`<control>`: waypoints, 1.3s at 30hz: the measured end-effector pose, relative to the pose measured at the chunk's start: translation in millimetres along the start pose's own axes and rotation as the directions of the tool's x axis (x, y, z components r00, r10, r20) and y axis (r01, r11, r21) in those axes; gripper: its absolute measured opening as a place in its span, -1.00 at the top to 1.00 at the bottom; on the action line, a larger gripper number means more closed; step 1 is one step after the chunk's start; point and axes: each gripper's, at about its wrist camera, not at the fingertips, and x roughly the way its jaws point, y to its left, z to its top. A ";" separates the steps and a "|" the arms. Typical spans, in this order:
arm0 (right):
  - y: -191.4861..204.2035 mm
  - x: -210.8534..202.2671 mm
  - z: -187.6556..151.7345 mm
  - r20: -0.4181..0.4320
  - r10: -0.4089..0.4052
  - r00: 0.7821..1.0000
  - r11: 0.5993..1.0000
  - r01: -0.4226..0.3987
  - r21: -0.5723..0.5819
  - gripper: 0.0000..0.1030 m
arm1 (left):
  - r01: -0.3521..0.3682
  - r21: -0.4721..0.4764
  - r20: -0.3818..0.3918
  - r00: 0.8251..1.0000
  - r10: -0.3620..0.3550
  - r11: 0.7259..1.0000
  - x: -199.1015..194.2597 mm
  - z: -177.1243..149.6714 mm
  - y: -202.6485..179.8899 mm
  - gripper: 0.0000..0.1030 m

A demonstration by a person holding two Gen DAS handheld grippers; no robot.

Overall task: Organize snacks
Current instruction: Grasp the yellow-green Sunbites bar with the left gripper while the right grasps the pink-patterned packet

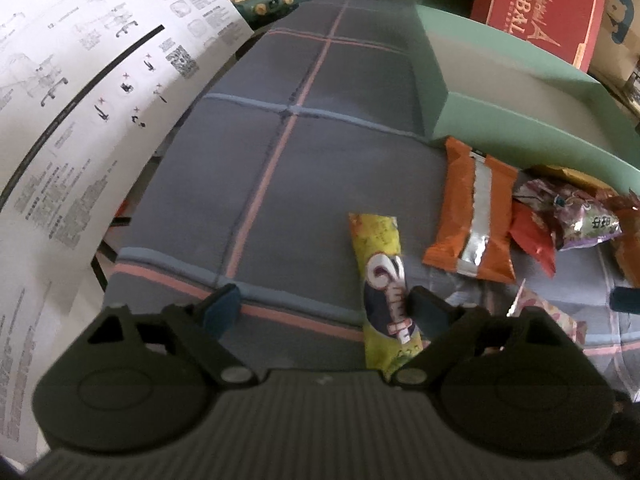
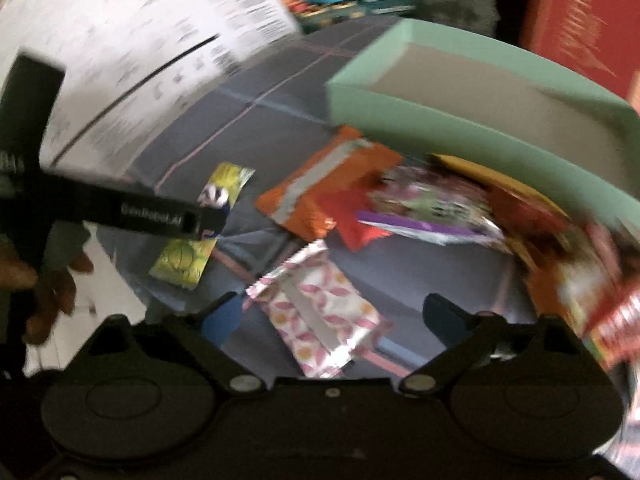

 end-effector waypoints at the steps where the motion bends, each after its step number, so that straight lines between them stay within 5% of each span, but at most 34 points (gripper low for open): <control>1: 3.5 4.6 2.1 -0.006 0.002 1.000 1.000 -0.002 -0.030 -0.87 | 0.003 0.002 0.000 1.000 -0.003 1.000 -0.3 0.7 1.3 -0.79; 7: 13.4 31.7 1.6 -0.100 0.030 0.995 0.991 -0.043 -0.126 -0.62 | 0.005 -0.001 -0.003 1.000 -0.005 1.000 2.5 3.8 6.4 -0.79; 13: 14.9 28.6 -6.2 -0.090 0.043 0.995 0.990 -0.054 -0.132 -0.01 | -0.003 0.011 0.004 1.000 0.003 1.000 3.2 7.0 3.1 -0.73; 19: 2.7 30.9 -8.0 -0.086 0.026 0.996 0.999 -0.029 -0.035 -0.09 | -0.005 0.052 0.014 1.000 0.004 0.999 7.1 16.3 -10.5 -0.44; 21: -2.5 30.5 -8.6 -0.090 0.048 0.995 0.999 -0.049 -0.010 -0.40 | -0.008 0.055 0.011 1.000 0.007 0.998 10.6 19.9 -13.4 -0.43; 23: -8.3 33.7 -3.4 -0.093 0.063 0.994 0.998 -0.063 0.011 -0.47 | -0.011 0.060 0.016 1.000 0.010 0.998 12.4 22.7 -15.4 -0.38; 27: -31.3 31.6 -1.5 -0.090 0.114 0.989 0.991 -0.108 0.076 -0.47 | 0.016 0.064 0.014 1.000 -0.017 0.998 14.3 24.1 -13.0 0.50; 35: -22.0 34.7 -4.0 -0.105 0.041 0.994 0.999 -0.043 -0.014 -0.45 | 0.048 0.097 0.030 0.998 -0.051 0.994 16.4 24.5 -7.4 0.49; 37: -8.3 31.0 -6.5 -0.105 0.003 0.994 0.997 -0.011 -0.076 -0.33 | 0.046 0.096 0.031 0.998 -0.049 0.994 17.1 25.8 -5.5 0.46; 39: -0.7 27.5 -7.2 -0.094 -0.008 0.996 0.992 -0.004 -0.123 0.02 | 0.047 0.097 0.032 0.998 -0.050 0.994 17.9 27.5 -5.5 0.46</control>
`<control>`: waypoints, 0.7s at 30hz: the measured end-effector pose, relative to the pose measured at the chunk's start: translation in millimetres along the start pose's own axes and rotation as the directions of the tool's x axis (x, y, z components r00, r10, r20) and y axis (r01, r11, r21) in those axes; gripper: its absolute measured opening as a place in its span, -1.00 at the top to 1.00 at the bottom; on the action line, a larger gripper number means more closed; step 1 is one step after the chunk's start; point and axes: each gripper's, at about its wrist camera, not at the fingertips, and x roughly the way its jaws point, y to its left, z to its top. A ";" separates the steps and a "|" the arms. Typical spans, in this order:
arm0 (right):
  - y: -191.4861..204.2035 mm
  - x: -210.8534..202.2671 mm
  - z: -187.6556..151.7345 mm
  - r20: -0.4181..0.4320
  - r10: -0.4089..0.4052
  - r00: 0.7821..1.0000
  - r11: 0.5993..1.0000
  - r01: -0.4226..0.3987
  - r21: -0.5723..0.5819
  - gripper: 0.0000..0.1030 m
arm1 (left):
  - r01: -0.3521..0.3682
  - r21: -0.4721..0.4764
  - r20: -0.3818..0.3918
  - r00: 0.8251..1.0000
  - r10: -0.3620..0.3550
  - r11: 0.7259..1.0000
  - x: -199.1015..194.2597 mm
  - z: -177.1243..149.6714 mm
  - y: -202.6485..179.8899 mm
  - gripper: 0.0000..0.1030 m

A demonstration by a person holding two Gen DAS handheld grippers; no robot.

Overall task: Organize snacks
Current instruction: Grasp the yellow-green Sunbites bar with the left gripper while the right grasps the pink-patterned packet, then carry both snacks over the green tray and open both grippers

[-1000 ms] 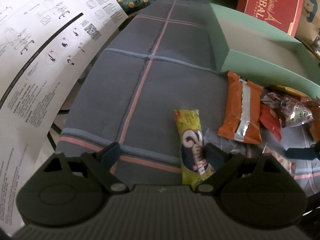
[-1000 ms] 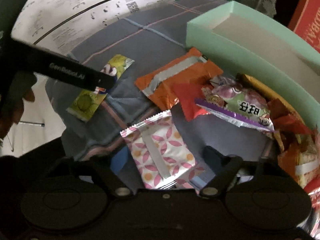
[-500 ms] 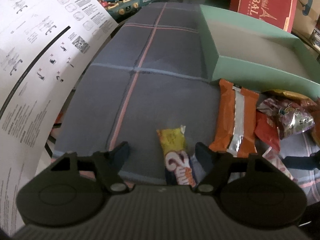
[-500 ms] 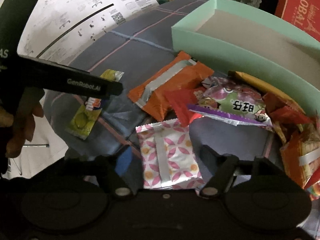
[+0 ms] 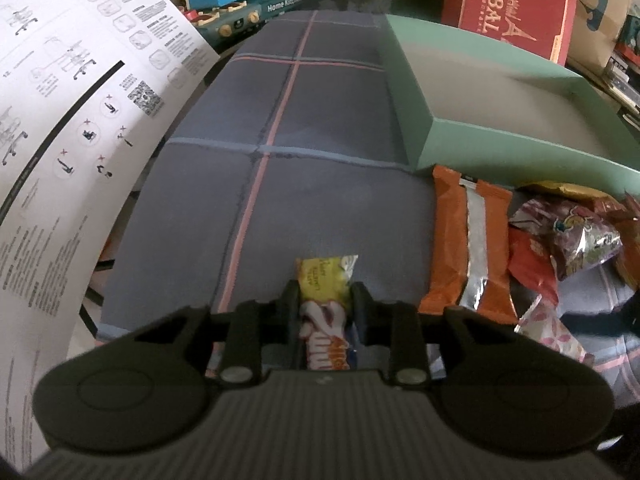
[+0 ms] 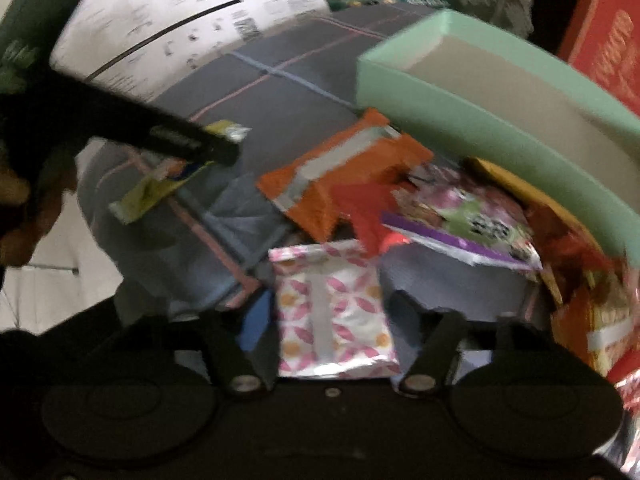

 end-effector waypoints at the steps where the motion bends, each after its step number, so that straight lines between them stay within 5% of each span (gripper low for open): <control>1: 2.9 -0.9 1.1 -0.003 0.001 1.000 1.000 -0.002 -0.010 0.03 | -0.001 0.005 0.002 1.000 0.001 1.000 0.7 1.0 -1.2 0.45; 9: -25.4 -11.6 14.1 -0.020 0.063 0.998 0.983 -0.058 0.172 0.03 | 0.013 0.010 0.028 1.000 -0.013 1.000 -6.4 -3.2 -2.4 0.51; 21: -36.4 -67.6 20.7 0.091 0.082 0.992 0.975 -0.099 0.201 0.03 | 0.067 0.011 0.081 0.994 -0.067 0.998 -49.8 5.8 -6.6 0.51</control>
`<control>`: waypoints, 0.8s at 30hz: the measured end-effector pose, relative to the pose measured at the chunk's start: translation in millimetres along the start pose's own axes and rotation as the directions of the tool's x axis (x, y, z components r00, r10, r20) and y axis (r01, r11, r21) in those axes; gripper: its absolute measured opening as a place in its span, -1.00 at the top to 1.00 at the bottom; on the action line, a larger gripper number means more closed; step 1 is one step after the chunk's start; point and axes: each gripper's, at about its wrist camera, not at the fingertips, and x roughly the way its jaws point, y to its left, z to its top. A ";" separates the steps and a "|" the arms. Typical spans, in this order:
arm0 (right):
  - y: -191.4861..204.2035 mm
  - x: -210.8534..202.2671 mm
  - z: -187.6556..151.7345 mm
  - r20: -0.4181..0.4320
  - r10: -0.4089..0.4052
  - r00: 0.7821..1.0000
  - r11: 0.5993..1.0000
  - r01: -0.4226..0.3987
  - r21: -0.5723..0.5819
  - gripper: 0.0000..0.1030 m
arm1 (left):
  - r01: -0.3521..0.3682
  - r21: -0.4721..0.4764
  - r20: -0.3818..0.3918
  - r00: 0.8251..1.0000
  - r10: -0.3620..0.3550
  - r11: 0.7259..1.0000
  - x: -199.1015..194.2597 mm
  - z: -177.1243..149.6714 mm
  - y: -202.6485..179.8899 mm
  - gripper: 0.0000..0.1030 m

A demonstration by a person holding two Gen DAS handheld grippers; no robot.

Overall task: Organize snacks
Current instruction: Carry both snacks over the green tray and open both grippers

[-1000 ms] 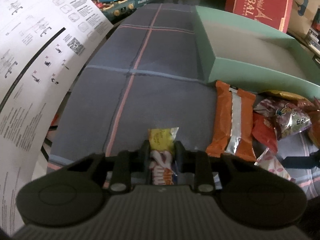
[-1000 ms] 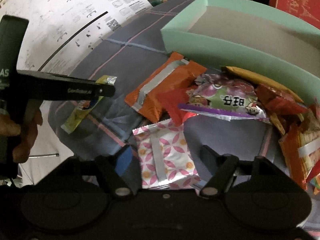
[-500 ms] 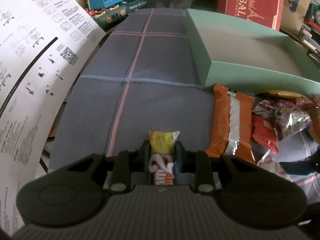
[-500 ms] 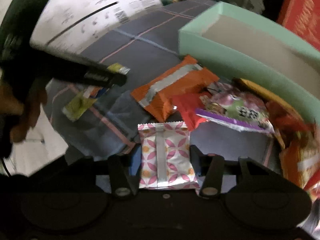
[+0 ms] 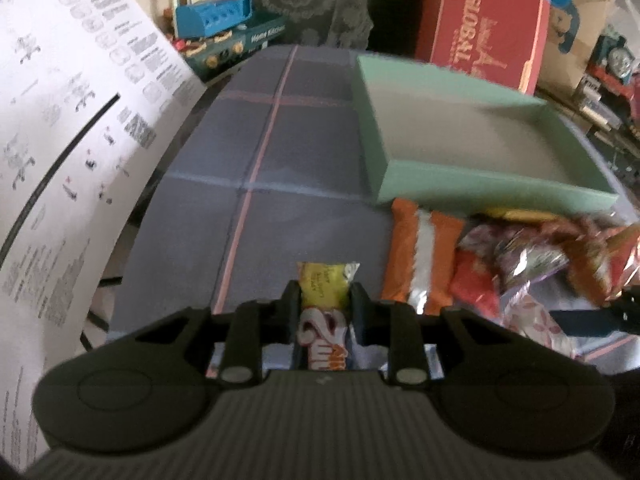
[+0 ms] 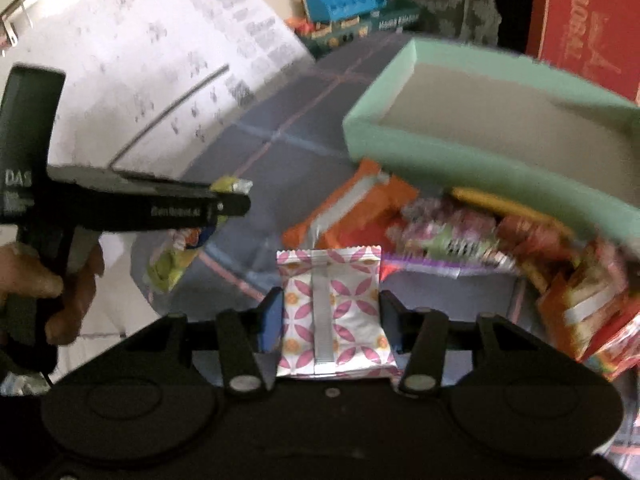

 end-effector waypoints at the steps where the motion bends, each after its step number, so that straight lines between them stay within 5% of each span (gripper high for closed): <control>1: -3.1 -6.6 4.5 0.018 -0.001 1.000 1.000 0.001 0.007 0.03 | 0.007 0.003 0.009 1.000 -0.007 1.000 -3.2 4.4 -2.3 0.51; 12: -87.1 -44.3 72.4 0.148 -0.143 0.979 0.979 0.118 0.164 0.03 | 0.066 0.073 0.094 0.993 -0.073 0.995 5.6 102.1 -43.5 0.51; 24: -199.8 18.7 149.4 0.112 -0.251 0.962 0.926 0.204 0.317 0.03 | 0.023 0.137 0.077 0.996 -0.034 0.990 99.4 213.6 -93.3 0.51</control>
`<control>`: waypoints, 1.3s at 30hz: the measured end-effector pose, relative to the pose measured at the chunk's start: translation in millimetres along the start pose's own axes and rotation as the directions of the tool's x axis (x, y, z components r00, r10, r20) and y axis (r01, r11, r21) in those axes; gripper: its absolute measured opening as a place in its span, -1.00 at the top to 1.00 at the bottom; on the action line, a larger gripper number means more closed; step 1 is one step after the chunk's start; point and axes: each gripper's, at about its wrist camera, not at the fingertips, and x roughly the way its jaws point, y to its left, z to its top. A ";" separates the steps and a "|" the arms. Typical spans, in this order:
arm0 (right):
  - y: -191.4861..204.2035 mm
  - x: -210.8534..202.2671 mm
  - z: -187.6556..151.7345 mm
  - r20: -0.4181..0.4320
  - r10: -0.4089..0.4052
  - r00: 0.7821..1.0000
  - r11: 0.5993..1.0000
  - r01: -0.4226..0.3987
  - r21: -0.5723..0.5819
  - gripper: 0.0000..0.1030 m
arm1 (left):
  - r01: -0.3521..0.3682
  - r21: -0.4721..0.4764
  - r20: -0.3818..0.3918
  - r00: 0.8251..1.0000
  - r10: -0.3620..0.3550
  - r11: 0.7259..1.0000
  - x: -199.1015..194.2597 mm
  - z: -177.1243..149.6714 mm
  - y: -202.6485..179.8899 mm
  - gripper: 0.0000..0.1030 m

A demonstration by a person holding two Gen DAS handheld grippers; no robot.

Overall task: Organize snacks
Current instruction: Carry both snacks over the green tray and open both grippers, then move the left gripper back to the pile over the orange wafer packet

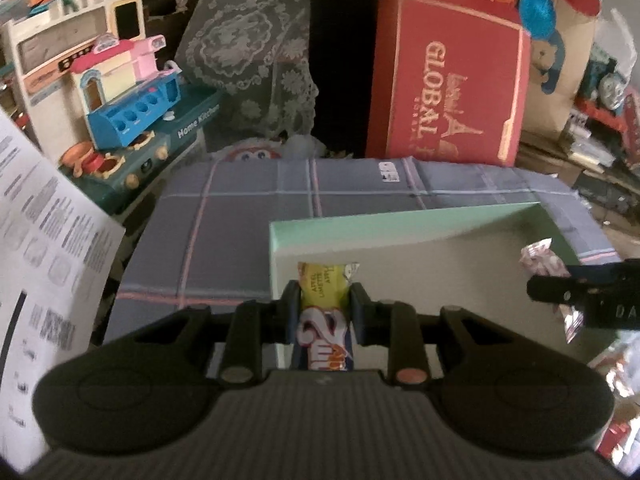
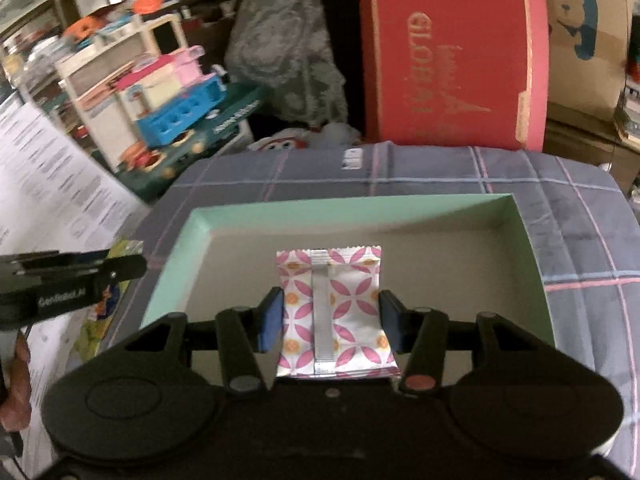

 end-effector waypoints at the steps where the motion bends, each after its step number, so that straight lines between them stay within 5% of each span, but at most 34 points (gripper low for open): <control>1: -2.9 7.5 3.0 -0.007 -0.004 1.000 1.000 0.004 0.005 0.03 | -0.004 0.002 -0.010 1.000 0.004 1.000 10.0 4.1 -1.4 0.51; 12: -18.9 78.2 21.7 -0.046 -0.011 0.999 0.999 0.014 0.049 -0.05 | -0.052 0.039 -0.044 0.998 0.054 0.998 81.7 26.2 -7.9 0.47; 13: -19.1 80.4 22.8 -0.039 -0.012 0.999 0.999 0.014 0.051 -0.07 | -0.065 0.044 -0.035 0.997 0.067 0.997 83.7 27.2 -9.2 0.34; 14: -18.8 81.9 23.8 -0.030 -0.014 0.999 0.999 0.016 0.050 -0.36 | -0.081 0.050 -0.022 0.996 0.083 0.995 83.8 27.8 -10.6 0.13; 15: -18.4 80.8 24.2 -0.019 -0.015 1.000 0.998 0.016 0.054 -0.83 | -0.096 0.053 -0.012 0.995 0.097 0.994 83.1 28.4 -12.1 -0.44; 16: -17.6 76.8 23.4 0.001 -0.016 1.000 0.998 0.016 0.057 -1.00 | -0.111 0.054 0.004 0.994 0.111 0.992 80.9 28.5 -13.2 -0.81; 18: -16.0 69.8 22.7 0.033 -0.013 0.999 0.999 0.011 0.049 -1.00 | -0.139 0.063 0.045 0.990 0.137 0.988 73.5 25.8 -17.2 -0.96; 30: -14.8 31.5 7.6 0.044 0.039 0.998 0.998 -0.042 0.054 -1.00 | -0.113 0.023 0.006 0.994 0.113 0.993 32.6 6.4 -12.7 -1.00; 39: -21.8 -16.8 -30.7 0.044 0.063 0.997 0.996 -0.066 0.063 -1.00 | -0.109 -0.066 -0.040 0.994 0.106 0.992 -11.8 -45.7 2.8 -1.00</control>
